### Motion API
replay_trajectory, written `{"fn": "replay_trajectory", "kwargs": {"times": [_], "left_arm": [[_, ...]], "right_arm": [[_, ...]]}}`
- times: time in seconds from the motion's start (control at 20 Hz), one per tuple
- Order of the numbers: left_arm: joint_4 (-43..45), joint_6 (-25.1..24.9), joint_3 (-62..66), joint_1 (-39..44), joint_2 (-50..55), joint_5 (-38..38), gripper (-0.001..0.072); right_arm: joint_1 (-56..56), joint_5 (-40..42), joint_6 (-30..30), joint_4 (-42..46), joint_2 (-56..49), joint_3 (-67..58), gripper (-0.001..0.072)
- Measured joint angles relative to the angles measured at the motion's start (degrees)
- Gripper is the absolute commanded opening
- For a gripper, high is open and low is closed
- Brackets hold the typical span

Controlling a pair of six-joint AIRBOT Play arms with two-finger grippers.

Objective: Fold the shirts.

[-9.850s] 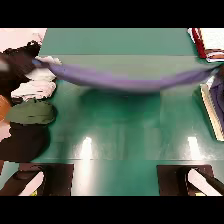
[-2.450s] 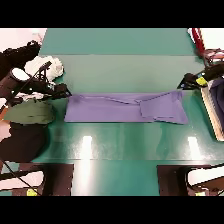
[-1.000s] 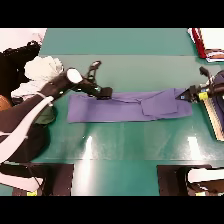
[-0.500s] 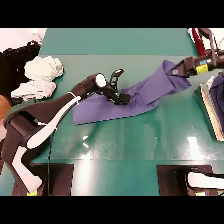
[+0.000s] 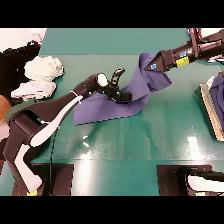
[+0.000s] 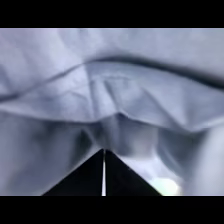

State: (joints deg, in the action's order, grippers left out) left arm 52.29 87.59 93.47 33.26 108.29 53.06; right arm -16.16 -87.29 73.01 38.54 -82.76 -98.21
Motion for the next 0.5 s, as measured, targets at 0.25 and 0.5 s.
{"fn": "replay_trajectory", "kwargs": {"times": [0.25, 0.5], "left_arm": [[5.81, -0.76, 1.01, -5.84, -5.35, 8.00, 0.0025], [12.92, -2.47, 1.20, -15.63, -14.27, 15.61, 0.0026]], "right_arm": [[-2.03, 1.01, -0.22, -0.87, -0.33, -0.26, 0.0013], [-7.87, 3.26, -3.48, -5.29, -3.89, -0.35, 0.0015]]}}
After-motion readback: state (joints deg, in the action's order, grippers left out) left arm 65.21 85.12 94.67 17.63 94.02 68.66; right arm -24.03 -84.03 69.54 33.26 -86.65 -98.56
